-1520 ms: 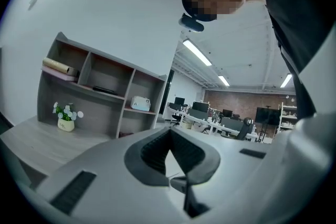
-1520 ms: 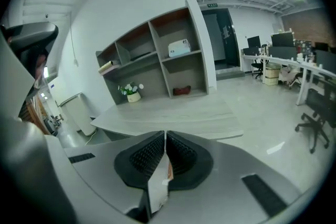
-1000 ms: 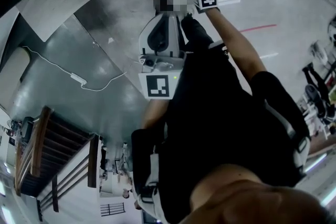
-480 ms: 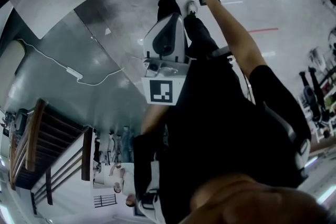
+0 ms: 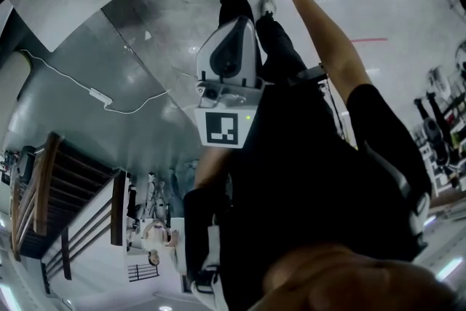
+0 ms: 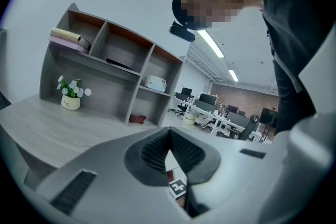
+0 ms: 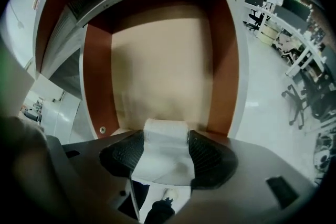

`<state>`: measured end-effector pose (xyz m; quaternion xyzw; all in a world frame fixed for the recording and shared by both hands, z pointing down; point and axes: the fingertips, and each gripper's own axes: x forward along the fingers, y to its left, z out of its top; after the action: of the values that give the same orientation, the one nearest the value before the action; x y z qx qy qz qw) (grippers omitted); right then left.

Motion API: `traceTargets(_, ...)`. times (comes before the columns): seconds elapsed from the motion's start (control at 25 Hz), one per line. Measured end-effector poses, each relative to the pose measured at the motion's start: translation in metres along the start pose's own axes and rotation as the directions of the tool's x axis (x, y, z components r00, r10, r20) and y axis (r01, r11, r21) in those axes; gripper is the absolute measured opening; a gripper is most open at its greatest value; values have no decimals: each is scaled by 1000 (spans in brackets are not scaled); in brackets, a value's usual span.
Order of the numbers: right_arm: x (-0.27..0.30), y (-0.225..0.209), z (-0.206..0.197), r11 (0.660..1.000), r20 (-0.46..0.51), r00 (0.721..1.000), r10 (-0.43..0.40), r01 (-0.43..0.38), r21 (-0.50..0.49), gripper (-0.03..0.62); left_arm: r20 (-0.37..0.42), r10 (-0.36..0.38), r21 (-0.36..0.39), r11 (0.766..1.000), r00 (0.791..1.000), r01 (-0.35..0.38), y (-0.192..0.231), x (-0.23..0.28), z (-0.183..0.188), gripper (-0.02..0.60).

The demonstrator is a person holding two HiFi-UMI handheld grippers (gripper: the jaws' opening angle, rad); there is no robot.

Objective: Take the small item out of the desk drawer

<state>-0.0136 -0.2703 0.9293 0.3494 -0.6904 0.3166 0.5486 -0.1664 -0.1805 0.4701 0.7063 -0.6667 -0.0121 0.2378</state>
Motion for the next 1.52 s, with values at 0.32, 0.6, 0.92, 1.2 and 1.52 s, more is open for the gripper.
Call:
traceTargets(0.32, -2, 28, -9, 995, -60, 993, 102, -101, 25, 247, -4, -3, -8, 1000, 1000, 3, 0, -4, -3, -2)
traceTargets(0.6, -13, 14, 3, 998, 7, 998, 63, -63, -3, 247, 5, -5, 0, 1000, 1000, 5, -8, -6, -2, -2)
traceTargets(0.92, -47, 2, 13, 999, 92, 995, 36, -34, -20, 247, 42, -14, 23, 1000, 999, 13, -32, -18, 2, -2)
traceTargets(1.2, -103, 1, 13, 997, 173, 982, 70, -63, -46, 247, 81, -22, 41, 999, 996, 18, -74, -39, 12, -2)
traceTargets(1.52, -186, 5, 14, 990, 306, 943, 134, -113, -86, 247, 132, -28, 79, 997, 991, 18, -124, -68, 23, -2)
